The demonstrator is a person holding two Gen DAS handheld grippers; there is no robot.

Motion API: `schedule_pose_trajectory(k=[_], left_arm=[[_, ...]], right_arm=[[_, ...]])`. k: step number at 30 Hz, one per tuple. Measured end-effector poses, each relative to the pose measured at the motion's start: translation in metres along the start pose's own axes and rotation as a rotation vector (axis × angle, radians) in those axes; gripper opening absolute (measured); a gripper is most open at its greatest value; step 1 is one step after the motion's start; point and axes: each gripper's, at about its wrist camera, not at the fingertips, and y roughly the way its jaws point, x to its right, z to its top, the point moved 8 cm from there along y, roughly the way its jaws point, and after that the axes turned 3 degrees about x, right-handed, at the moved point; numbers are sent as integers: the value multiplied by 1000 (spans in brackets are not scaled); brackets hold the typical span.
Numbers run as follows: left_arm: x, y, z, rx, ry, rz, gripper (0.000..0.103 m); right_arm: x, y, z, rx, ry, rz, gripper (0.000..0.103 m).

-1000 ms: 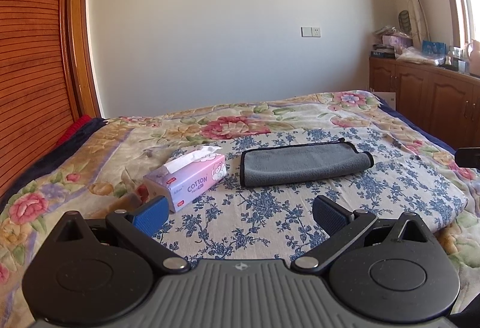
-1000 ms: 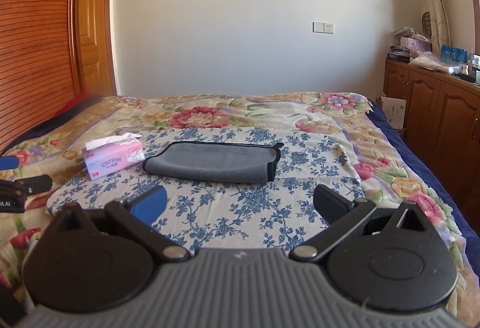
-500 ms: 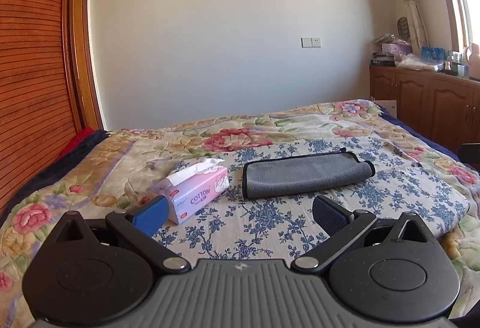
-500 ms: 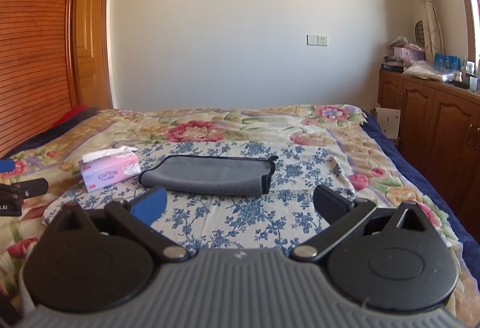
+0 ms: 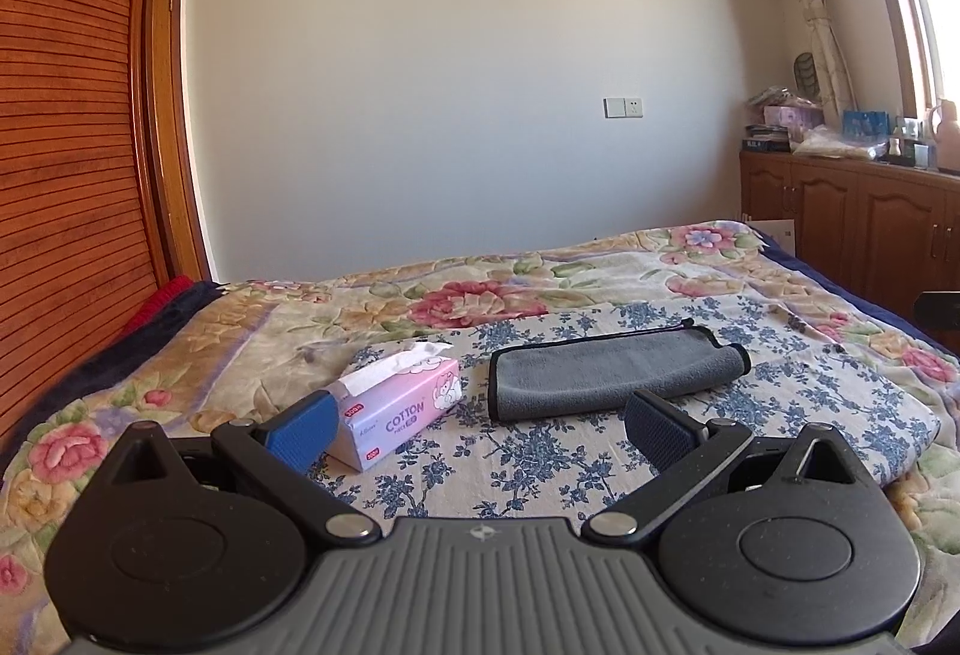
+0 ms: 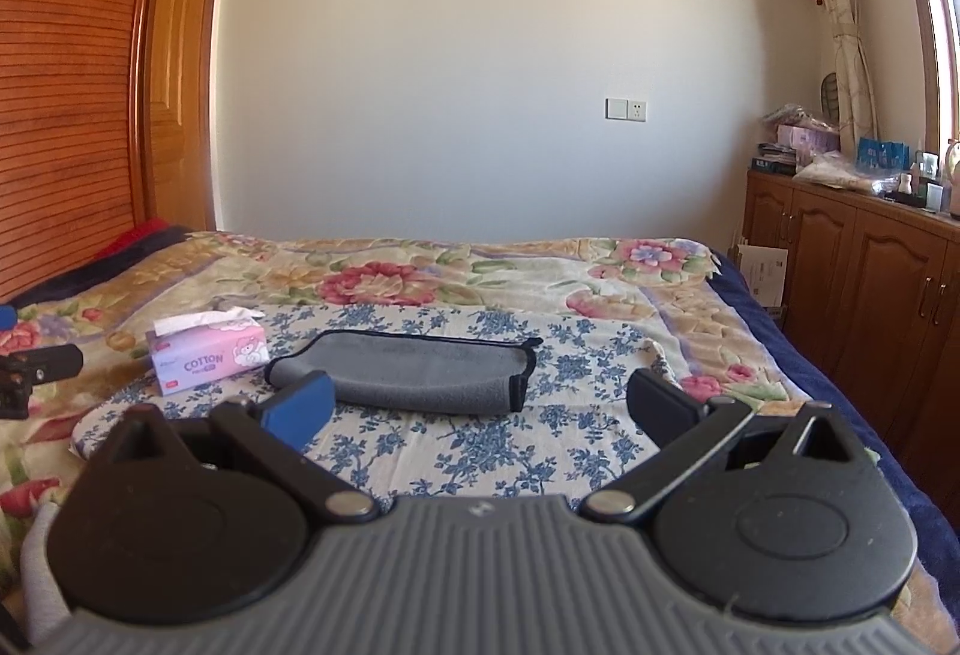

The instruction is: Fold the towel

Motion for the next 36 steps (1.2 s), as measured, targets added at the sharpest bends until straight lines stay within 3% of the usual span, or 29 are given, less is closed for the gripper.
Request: schedule_pose_trajectory(k=[36], left_arm=[[-3, -2, 0, 16, -15, 9, 103]], right_arm=[[8, 1, -1, 8, 44, -24, 103]])
